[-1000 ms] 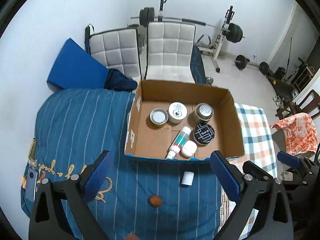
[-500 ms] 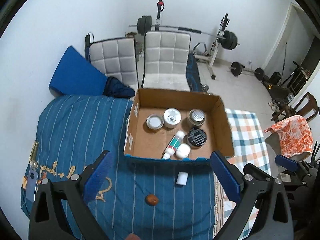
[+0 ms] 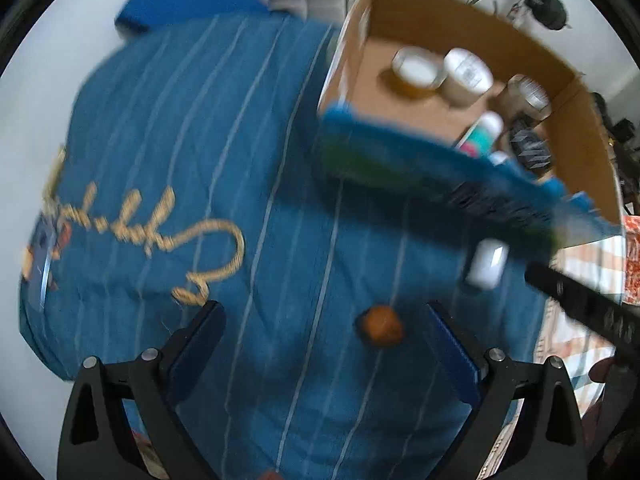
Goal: Organize rigid objects
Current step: 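Withdraw both tools from the box toward the walnut and white cap, then grasp the walnut with left tool while right tool grasps the small white cylinder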
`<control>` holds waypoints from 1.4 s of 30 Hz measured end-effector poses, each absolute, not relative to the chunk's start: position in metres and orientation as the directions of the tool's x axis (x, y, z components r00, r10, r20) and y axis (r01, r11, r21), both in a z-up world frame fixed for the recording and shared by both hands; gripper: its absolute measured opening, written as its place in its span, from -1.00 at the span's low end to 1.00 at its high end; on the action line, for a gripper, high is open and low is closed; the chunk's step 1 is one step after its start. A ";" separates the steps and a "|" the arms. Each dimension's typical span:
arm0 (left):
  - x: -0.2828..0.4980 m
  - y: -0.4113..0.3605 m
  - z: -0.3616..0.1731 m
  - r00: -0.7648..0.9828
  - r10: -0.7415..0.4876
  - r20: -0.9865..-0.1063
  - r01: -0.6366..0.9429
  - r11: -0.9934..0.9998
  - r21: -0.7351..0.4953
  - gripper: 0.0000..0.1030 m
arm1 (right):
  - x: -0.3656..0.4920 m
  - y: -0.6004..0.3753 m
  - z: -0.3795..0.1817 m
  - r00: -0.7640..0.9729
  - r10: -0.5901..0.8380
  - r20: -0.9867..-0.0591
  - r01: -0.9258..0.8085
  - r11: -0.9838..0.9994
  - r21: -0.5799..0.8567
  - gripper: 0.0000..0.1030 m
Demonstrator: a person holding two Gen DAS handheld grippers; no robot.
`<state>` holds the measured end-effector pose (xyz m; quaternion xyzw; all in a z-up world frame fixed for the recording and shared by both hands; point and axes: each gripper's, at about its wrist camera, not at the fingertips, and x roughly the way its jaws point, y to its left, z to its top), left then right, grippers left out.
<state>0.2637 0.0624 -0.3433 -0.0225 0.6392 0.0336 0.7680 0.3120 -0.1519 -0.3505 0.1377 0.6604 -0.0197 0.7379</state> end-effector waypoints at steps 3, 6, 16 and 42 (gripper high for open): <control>0.263 0.065 -0.367 0.136 0.037 -0.990 -0.095 0.995 0.024 0.94 | 0.323 -0.144 -0.377 0.109 0.153 -0.982 0.238 0.955 0.175 0.42; 0.262 0.063 -0.379 0.115 0.043 -0.992 -0.092 0.995 0.033 0.94 | 0.331 -0.138 -0.403 0.086 0.166 -0.982 0.266 0.946 0.184 0.13; 0.264 0.035 -0.411 0.013 -0.054 -0.998 -0.046 0.997 -0.054 0.93 | 0.315 -0.140 -0.425 -0.001 0.102 -0.995 0.199 0.975 0.100 -0.33; 0.180 -0.045 -0.447 -0.023 0.005 -1.000 0.144 0.990 0.002 -0.31 | 0.208 -0.148 -0.448 -0.105 -0.002 -0.994 0.153 0.988 -0.018 -0.33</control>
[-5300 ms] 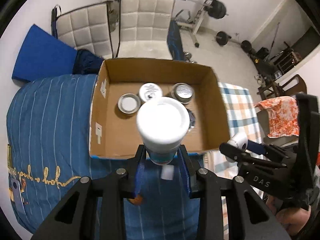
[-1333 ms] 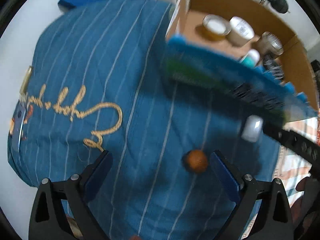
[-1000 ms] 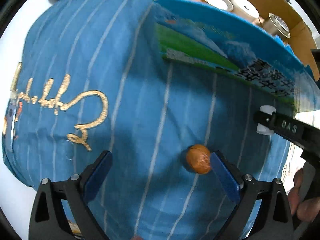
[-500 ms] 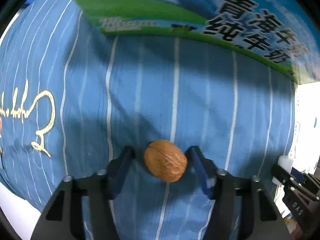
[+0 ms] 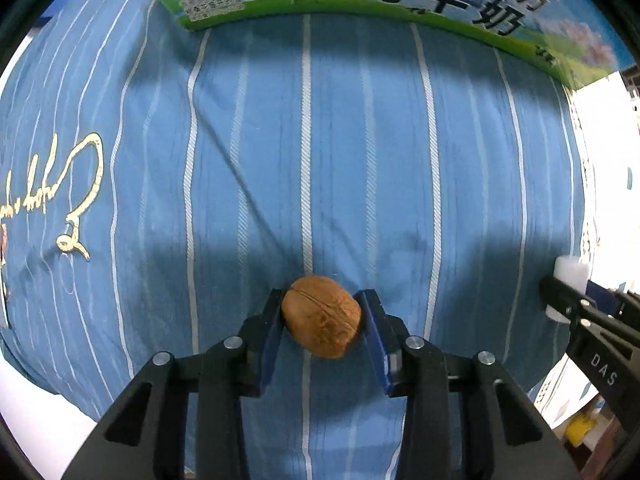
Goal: Organize rigid objects
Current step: 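Grasp the walnut with left tool while right tool grasps the small white cylinder, then carry the walnut and white cylinder over the box with both tools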
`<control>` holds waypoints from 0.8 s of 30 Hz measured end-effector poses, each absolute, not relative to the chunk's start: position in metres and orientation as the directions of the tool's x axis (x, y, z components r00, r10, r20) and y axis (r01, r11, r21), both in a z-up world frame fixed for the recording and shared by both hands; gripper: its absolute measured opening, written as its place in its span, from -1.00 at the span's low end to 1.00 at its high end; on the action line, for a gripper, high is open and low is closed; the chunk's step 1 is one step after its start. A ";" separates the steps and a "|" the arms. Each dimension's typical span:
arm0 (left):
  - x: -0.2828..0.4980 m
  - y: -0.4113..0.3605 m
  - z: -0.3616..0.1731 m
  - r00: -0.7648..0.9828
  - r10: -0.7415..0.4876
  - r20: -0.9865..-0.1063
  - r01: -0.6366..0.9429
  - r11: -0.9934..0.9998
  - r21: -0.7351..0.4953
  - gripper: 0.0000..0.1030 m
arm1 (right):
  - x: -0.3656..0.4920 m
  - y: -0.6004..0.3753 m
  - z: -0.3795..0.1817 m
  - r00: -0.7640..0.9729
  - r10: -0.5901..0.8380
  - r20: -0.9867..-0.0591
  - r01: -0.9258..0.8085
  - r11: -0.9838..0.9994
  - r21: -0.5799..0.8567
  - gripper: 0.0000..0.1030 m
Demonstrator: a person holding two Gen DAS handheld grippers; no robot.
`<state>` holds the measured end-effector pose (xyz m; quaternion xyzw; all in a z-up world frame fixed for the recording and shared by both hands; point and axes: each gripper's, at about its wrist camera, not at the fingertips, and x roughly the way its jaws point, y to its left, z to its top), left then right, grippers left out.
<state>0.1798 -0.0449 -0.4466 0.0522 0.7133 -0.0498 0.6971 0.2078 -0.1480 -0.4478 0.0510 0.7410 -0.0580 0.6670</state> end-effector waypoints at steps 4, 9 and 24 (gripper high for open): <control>0.183 -0.049 -0.449 -0.019 -0.001 -1.000 0.131 0.991 -0.004 -0.30 | 0.222 -0.147 -0.445 -0.107 -0.010 -0.994 0.138 0.990 -0.024 -0.33; 0.184 -0.037 -0.440 -0.014 -0.004 -1.000 0.119 0.993 -0.005 -0.31 | 0.227 -0.152 -0.440 -0.104 -0.015 -0.994 0.125 0.992 -0.028 -0.33; 0.172 -0.038 -0.298 0.233 -0.100 -0.967 0.189 0.980 -0.056 -0.31 | 0.202 -0.163 -0.324 0.134 0.015 -0.991 0.088 0.996 0.027 -0.33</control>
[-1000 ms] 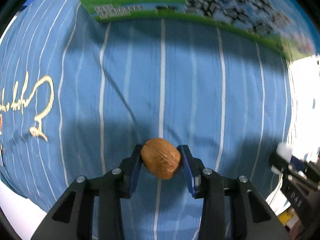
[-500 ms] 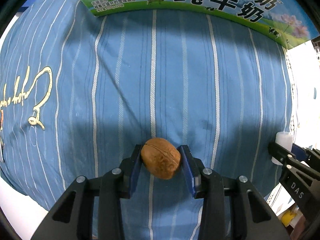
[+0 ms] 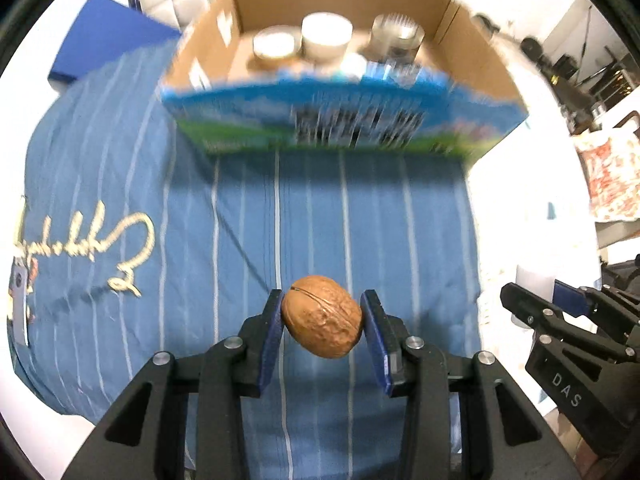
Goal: Organize rigid objects
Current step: 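Carry the walnut and white cylinder over the box with both tools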
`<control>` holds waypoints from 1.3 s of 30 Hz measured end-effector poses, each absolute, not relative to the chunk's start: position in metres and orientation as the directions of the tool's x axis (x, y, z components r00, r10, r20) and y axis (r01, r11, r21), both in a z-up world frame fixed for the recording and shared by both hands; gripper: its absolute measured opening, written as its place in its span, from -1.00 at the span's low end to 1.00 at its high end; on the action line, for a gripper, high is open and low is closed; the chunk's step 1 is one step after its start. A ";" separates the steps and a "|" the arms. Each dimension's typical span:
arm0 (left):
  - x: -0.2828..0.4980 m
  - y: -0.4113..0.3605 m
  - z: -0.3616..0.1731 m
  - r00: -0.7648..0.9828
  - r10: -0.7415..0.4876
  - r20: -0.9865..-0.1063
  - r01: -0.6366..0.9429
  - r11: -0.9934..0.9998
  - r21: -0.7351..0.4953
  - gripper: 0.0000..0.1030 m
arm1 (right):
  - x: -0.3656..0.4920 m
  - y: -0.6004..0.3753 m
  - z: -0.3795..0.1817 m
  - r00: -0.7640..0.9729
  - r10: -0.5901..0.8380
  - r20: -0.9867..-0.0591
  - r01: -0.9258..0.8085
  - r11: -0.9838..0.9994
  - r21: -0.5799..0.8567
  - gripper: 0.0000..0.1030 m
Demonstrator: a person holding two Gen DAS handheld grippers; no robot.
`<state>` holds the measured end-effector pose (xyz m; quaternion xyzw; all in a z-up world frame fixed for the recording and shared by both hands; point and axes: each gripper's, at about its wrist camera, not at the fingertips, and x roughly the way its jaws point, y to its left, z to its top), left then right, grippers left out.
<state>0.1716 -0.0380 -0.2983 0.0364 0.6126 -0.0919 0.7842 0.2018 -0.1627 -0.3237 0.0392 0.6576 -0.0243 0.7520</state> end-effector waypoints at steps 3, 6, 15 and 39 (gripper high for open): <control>0.174 -0.036 -0.265 0.291 -0.114 -0.950 0.194 0.979 -0.057 -0.31 | 0.197 -0.166 -0.288 0.198 0.019 -0.980 0.087 0.996 0.037 -0.33; 0.184 -0.033 -0.244 0.326 -0.135 -0.936 0.188 0.979 -0.076 -0.31 | 0.195 -0.175 -0.261 0.237 0.039 -0.971 0.093 0.994 0.062 -0.33; 0.185 -0.027 -0.191 0.411 -0.175 -0.895 0.192 0.976 -0.102 -0.31 | 0.188 -0.174 -0.207 0.325 0.079 -0.943 0.088 0.990 0.113 -0.33; 0.374 -0.007 -0.246 0.297 -0.148 -0.943 0.124 0.985 -0.116 -0.30 | 0.394 -0.216 -0.246 0.287 0.012 -0.958 0.182 0.981 0.066 -0.33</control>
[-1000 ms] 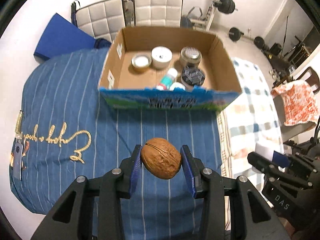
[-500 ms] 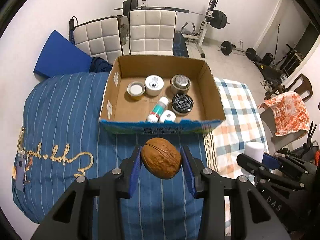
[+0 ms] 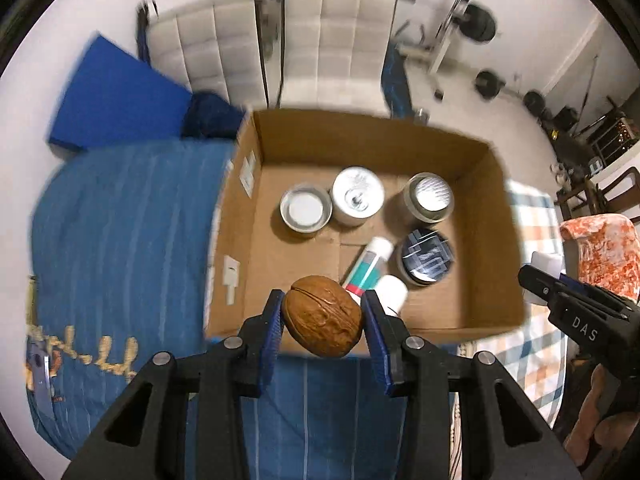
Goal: Organize rigid objects
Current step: 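Carry the walnut and white cylinder over the box with both tools, then lower the walnut and white cylinder into the box and open both tools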
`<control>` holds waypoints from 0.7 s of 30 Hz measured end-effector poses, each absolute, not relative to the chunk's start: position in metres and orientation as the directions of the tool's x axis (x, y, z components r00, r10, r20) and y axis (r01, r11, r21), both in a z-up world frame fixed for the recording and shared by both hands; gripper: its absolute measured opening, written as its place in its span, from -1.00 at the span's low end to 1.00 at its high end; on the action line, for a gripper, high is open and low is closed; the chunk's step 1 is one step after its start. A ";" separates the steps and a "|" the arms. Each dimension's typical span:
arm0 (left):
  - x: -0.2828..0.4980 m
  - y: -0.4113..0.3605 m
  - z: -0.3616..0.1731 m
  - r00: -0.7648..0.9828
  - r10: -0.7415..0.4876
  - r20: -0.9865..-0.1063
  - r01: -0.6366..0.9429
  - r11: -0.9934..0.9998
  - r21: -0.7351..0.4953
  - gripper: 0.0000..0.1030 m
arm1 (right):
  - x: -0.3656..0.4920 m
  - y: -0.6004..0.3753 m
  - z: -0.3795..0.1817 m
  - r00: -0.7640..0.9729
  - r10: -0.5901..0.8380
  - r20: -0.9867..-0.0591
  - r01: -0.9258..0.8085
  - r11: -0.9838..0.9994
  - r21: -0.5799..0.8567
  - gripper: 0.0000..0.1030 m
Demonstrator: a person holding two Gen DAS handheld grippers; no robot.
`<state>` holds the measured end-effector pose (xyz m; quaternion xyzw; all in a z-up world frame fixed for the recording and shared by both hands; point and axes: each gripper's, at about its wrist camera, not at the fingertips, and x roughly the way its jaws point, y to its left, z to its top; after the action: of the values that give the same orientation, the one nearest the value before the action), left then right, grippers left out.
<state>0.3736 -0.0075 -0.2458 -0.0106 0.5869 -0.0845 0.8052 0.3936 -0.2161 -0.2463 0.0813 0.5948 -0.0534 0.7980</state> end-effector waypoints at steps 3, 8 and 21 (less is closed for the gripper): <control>0.409 -0.007 -0.294 0.174 -0.145 -0.974 0.098 0.987 -0.130 -0.30 | 0.427 -0.224 -0.289 0.199 0.009 -0.980 0.217 0.975 0.053 -0.33; 0.447 -0.006 -0.355 0.056 -0.122 -0.991 0.062 0.991 -0.119 -0.30 | 0.465 -0.235 -0.334 0.126 -0.047 -0.991 0.249 0.968 -0.014 -0.33; 0.476 -0.020 -0.405 -0.022 -0.083 -0.996 0.073 0.994 -0.084 -0.16 | 0.514 -0.230 -0.371 0.050 -0.151 -0.987 0.246 0.960 -0.134 -0.33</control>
<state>0.4763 -0.0201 -0.4046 -0.0035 0.7127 -0.0555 0.6992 0.5142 -0.2296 -0.3707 0.0354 0.6755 -0.1371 0.7236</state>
